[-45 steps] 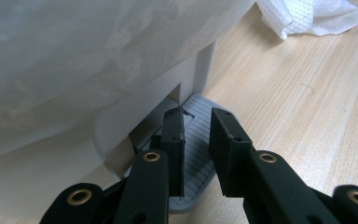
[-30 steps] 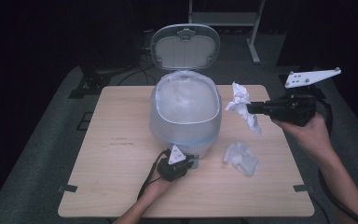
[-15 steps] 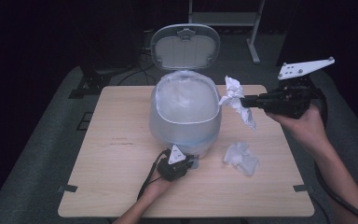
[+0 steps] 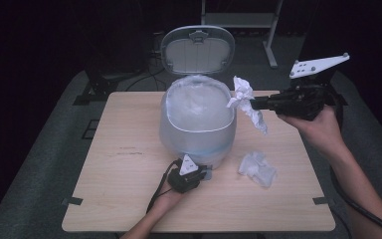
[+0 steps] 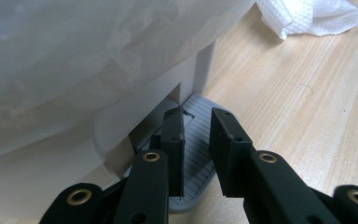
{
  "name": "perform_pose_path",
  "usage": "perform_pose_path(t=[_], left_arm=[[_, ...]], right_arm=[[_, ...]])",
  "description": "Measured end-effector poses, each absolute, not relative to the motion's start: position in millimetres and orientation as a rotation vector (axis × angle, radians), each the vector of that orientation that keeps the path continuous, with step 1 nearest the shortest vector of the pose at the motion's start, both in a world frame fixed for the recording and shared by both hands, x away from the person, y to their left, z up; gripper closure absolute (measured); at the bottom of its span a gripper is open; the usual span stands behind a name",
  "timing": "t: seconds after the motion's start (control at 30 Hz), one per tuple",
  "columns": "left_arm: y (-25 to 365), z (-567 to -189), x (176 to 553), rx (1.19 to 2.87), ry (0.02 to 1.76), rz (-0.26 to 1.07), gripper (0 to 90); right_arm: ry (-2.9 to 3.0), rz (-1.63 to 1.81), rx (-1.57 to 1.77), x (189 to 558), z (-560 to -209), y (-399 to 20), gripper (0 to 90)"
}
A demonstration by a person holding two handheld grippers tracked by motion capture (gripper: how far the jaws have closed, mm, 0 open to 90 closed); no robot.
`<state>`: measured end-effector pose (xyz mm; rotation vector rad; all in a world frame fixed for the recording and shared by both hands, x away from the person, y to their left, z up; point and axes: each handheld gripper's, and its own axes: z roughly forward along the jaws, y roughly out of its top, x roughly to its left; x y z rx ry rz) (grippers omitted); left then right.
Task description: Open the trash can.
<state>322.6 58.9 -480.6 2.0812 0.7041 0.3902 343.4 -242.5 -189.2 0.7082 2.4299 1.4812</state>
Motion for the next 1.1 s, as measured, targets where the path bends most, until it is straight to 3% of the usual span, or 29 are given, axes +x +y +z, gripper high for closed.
perform_pose_path(t=[1.1], left_arm=[[59,-480,323,2.089,0.702,0.387,75.4]], right_arm=[[2.474,1.472,0.646,368,-175,-196,88.1]])
